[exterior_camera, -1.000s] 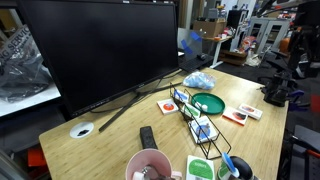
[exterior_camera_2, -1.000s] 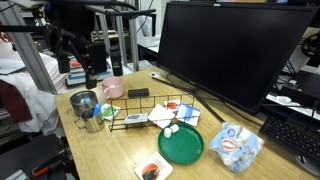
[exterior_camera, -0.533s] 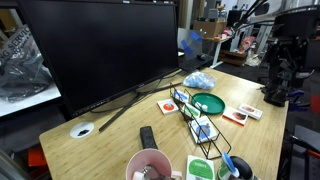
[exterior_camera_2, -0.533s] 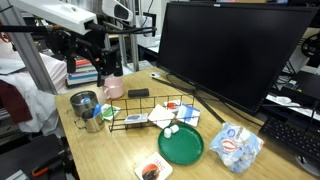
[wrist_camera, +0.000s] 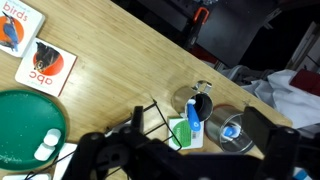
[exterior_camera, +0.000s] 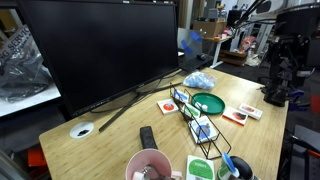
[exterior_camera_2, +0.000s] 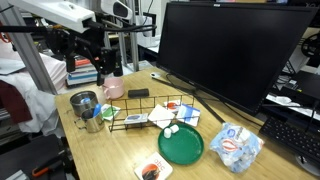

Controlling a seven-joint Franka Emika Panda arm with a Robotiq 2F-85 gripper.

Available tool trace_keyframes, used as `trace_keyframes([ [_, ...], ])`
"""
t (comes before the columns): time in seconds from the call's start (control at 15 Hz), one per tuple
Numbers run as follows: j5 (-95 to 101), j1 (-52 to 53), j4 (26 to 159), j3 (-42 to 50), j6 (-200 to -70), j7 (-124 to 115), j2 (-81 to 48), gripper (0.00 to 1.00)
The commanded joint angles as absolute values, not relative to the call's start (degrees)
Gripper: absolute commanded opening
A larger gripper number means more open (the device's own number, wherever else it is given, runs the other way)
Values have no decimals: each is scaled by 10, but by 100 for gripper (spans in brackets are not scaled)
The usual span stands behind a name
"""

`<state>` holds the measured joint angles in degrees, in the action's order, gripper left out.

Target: Pick up the object with zebra tag and put it on the table

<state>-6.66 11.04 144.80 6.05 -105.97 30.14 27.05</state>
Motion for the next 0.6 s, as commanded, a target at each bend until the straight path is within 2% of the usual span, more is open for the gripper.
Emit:
trace_keyframes([
  [0.0, -75, 107, 1438, 57, -1062, 334, 257, 100],
  [0.53, -110, 104, 1369, 52, -1102, 473, 110, 100],
])
